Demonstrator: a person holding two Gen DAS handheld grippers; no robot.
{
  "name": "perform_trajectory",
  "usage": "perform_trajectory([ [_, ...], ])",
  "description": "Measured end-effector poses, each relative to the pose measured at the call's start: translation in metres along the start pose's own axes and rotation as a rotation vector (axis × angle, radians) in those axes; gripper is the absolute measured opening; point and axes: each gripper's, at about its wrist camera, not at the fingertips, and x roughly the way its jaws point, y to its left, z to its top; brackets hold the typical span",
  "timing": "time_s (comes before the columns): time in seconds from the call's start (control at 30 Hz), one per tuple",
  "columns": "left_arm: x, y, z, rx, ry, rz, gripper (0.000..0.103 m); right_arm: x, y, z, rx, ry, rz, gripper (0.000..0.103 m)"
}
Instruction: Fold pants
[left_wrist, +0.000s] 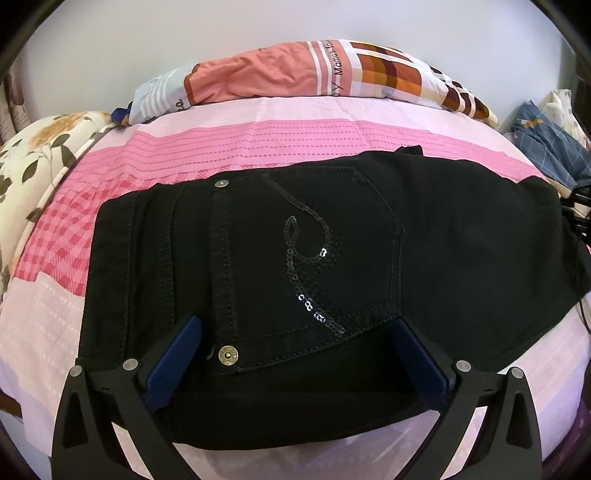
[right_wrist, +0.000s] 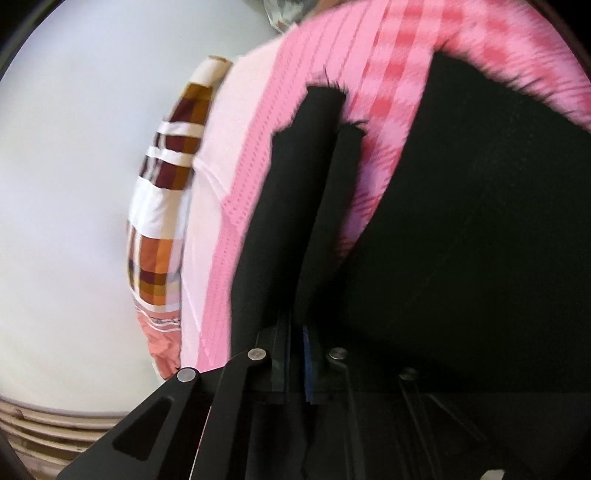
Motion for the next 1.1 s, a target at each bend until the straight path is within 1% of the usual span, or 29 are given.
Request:
perform_trajectory([
  [0.07,0.0,0.0,0.0,-0.003,-0.001,-0.005,0.102,-0.024,0.001,-0.006,-0.007,-0.04,0.017,0.006],
  [0.17,0.0,0.001,0.0,-0.008,-0.004,-0.015,0.102,-0.07,-0.007,-0.022,-0.018,-0.092,0.021,0.006],
  [0.23,-0.001,0.001,0.0,-0.008,-0.005,-0.015,0.102,-0.096,-0.018,-0.034,-0.027,-0.111,-0.005,0.006],
  [0.37,-0.001,0.001,0.0,-0.008,-0.004,-0.013,0.102,-0.135,-0.054,-0.054,0.017,-0.146,-0.046,0.003],
  [0.43,-0.001,0.0,0.0,-0.008,-0.004,-0.013,0.102,-0.149,-0.082,-0.06,0.064,-0.164,-0.074,0.003],
  [0.53,0.0,0.0,0.0,-0.009,-0.004,-0.012,0.102,-0.153,-0.111,-0.064,0.142,-0.159,-0.054,0.003],
  [0.57,0.0,0.0,0.0,-0.008,-0.004,-0.011,0.102,-0.152,-0.117,-0.064,0.153,-0.157,0.014,0.003],
  [0.63,0.0,-0.001,-0.001,-0.004,-0.002,-0.005,0.102,-0.154,-0.12,-0.063,0.168,-0.177,0.037,0.006],
  [0.7,0.0,-0.002,-0.001,0.0,-0.001,0.0,0.102,-0.153,-0.122,-0.056,0.169,-0.173,0.082,0.006],
  [0.77,-0.001,-0.002,-0.002,0.005,-0.001,0.005,0.102,-0.15,-0.118,-0.049,0.147,-0.185,0.077,0.008],
  [0.8,0.0,-0.002,-0.001,0.005,0.0,0.005,0.102,-0.146,-0.116,-0.044,0.14,-0.176,0.083,0.01],
  [0.83,0.0,-0.003,-0.001,0.006,0.0,0.006,0.102,-0.142,-0.115,-0.04,0.141,-0.167,0.075,0.016],
  [0.87,0.0,-0.003,-0.001,0.007,0.0,0.007,0.102,-0.137,-0.114,-0.037,0.145,-0.16,0.06,0.025],
  [0.9,0.0,-0.002,-0.001,0.009,0.001,0.008,0.102,-0.133,-0.114,-0.033,0.148,-0.156,0.053,0.03],
  [1.0,0.001,-0.002,-0.001,0.014,0.003,0.013,0.102,-0.128,-0.11,-0.029,0.148,-0.17,0.05,0.032],
  [1.03,0.001,-0.003,-0.001,0.015,0.003,0.014,0.102,-0.127,-0.108,-0.028,0.145,-0.175,0.051,0.036],
  [1.1,0.001,-0.002,-0.001,0.016,0.003,0.014,0.103,-0.124,-0.101,-0.026,0.134,-0.178,0.055,0.037],
])
